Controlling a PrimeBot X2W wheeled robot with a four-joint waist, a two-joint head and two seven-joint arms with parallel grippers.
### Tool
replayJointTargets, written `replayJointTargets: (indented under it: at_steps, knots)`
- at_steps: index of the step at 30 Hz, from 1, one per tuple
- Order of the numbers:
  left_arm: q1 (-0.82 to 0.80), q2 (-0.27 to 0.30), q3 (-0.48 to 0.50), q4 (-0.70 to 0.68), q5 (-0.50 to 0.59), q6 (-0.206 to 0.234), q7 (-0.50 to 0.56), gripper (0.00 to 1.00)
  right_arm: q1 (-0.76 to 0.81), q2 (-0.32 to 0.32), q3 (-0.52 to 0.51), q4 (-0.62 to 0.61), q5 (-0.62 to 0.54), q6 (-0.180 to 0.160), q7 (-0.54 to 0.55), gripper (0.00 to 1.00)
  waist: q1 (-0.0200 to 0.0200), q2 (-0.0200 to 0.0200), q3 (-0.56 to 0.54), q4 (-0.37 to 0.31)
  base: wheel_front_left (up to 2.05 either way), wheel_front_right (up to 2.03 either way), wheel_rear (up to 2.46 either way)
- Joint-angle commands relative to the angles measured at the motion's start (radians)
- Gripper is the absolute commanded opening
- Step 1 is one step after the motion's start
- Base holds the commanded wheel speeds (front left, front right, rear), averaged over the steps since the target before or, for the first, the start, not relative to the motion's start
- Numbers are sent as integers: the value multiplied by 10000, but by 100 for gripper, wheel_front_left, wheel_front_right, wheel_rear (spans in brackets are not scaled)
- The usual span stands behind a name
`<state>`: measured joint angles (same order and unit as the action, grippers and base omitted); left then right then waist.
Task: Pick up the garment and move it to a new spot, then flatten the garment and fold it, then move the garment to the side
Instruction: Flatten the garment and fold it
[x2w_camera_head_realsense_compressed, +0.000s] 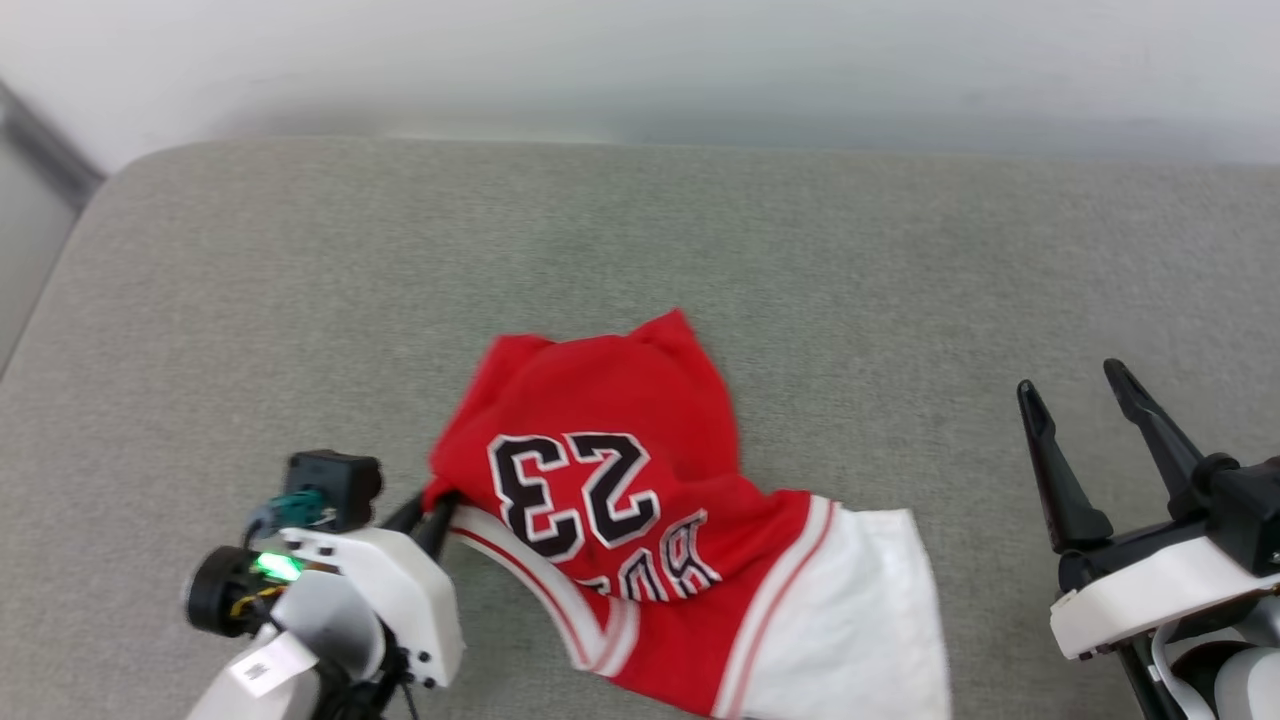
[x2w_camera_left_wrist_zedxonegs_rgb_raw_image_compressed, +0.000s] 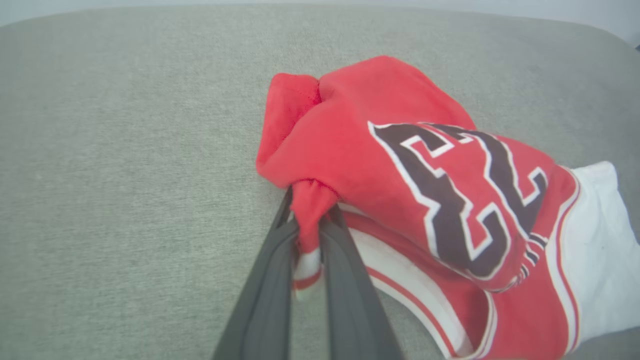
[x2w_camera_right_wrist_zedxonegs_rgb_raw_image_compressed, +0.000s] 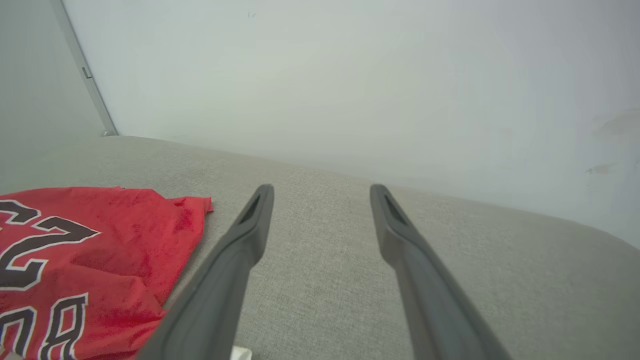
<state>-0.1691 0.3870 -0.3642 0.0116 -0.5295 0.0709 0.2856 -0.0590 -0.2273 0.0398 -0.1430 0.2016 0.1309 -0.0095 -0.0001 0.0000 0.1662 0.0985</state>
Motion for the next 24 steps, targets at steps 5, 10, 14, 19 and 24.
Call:
replayJointTargets:
  at_steps: [5, 10, 14, 19, 24]
  knots:
    - [572, 258, 141, -850, 281, 426, -83, 0, 151, 22, 81, 91, -82, -3, -16, 100, 1, 0, -214, 396, 0, 0, 0]
    - [810, 60, -552, -633, 430, 280, 202, 0, 98, 103, 199, 217, -107, -3, -73, 100, 1, 0, -177, 428, 0, 0, 0]
    - [885, -87, -996, 169, 433, 180, 541, 0, 78, 146, 287, 341, -120, -3, -140, 100, 1, 0, -158, 360, 0, 0, 0]
    - [942, -18, -1309, 1024, 380, -69, 847, 0, 120, 184, 296, 466, -91, -3, -189, 100, 1, 0, -213, 304, 0, 0, 0]
    - [1077, 133, -1248, 1001, 291, -166, 659, 100, 182, 226, 220, 591, -68, -3, -208, 100, 1, 0, -453, 349, 0, 0, 0]
